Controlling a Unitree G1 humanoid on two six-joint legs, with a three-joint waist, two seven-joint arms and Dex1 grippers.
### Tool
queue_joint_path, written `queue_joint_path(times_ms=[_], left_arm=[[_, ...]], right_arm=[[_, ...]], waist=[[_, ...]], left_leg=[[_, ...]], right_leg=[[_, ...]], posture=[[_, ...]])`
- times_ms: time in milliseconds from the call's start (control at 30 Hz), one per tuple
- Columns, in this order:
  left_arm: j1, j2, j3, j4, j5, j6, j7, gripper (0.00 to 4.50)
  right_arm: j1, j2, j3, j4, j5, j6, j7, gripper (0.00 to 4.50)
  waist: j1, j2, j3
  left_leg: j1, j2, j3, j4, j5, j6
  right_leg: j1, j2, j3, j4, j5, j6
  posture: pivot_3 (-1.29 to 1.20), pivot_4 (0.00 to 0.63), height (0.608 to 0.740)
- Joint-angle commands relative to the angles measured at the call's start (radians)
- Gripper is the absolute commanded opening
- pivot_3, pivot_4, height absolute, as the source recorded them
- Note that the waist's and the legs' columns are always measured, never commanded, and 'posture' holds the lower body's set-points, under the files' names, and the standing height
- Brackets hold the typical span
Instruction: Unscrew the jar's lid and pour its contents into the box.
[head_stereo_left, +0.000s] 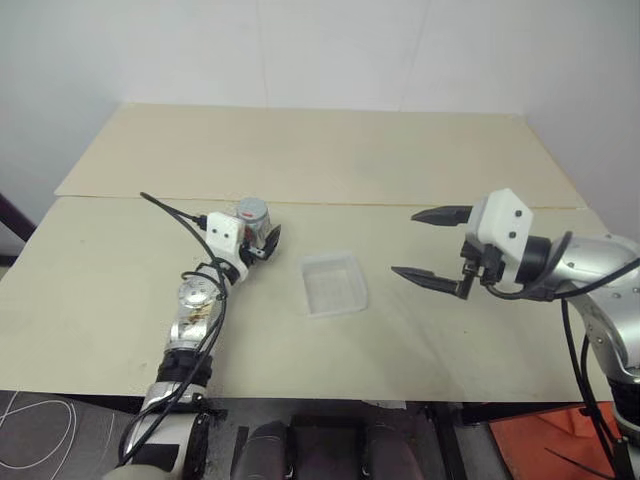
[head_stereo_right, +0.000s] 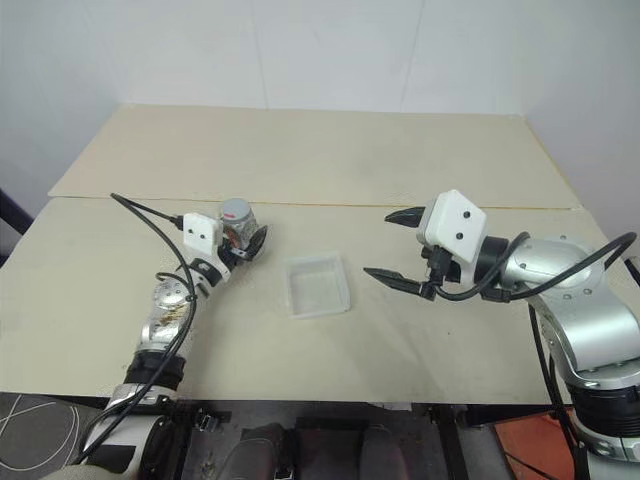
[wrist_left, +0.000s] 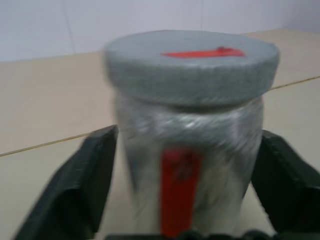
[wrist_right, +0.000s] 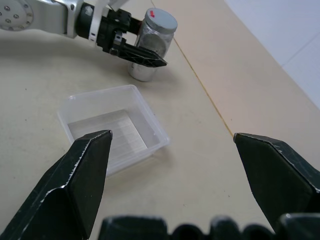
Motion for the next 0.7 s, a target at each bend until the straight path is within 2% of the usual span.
queue_joint_path(times_ms=[33,100,267,467,600,700], left_arm=[[-0.005,0.001,0.002,-0.013,0.009,-0.031,0.013,2.51],[0.008,0.008,0.004,-0.030,0.009,-0.029,0.011,1.92],[0.016,0.050,0.008,-0.152,-0.041,0.042,-0.057,1.93],[-0.023,0.215,-0.025,-0.412,-0.304,0.339,-0.439,1.93],[-0.083,0.297,-0.055,-0.436,-0.399,0.459,-0.632,1.93],[-0.135,0.314,-0.073,-0.418,-0.432,0.500,-0.726,1.93]], right_arm=[[-0.008,-0.020,-0.044,-0.033,0.019,0.005,-0.005,4.50],[-0.017,-0.017,-0.039,-0.032,0.020,0.002,-0.005,4.50],[-0.081,0.036,0.006,-0.020,0.036,0.002,-0.017,4.50],[-0.252,0.211,0.083,0.047,0.155,0.095,-0.031,4.50],[-0.365,0.329,0.143,0.122,0.178,0.141,-0.059,4.50],[-0.439,0.413,0.188,0.177,0.154,0.149,-0.093,4.50]], waist=[[-0.002,0.000,0.000],[-0.002,0.000,0.000],[-0.005,0.000,0.000],[-0.013,0.000,0.000],[-0.013,0.000,0.000],[-0.018,0.000,0.000]], left_leg=[[0.000,0.000,0.000,0.000,0.000,0.000],[0.000,0.000,0.000,0.000,0.000,0.000],[0.001,0.001,0.000,0.000,0.000,0.000],[0.000,0.001,0.000,0.000,0.001,-0.001],[0.000,0.000,-0.001,0.001,0.001,-0.001],[0.000,0.000,0.000,0.001,0.001,-0.001]], right_leg=[[0.000,0.000,0.000,0.000,0.000,0.000],[0.000,0.000,0.000,0.000,0.000,0.000],[0.000,0.000,0.000,0.001,0.000,0.000],[-0.001,0.000,0.000,0.002,0.000,0.000],[0.000,0.001,0.000,0.003,0.000,0.000],[-0.001,0.001,0.000,0.004,0.000,0.000]], posture=[[0.00,0.150,0.740],[0.00,0.150,0.740],[0.00,0.150,0.740],[0.00,0.150,0.740],[0.00,0.150,0.740],[0.00,0.150,0.740]])
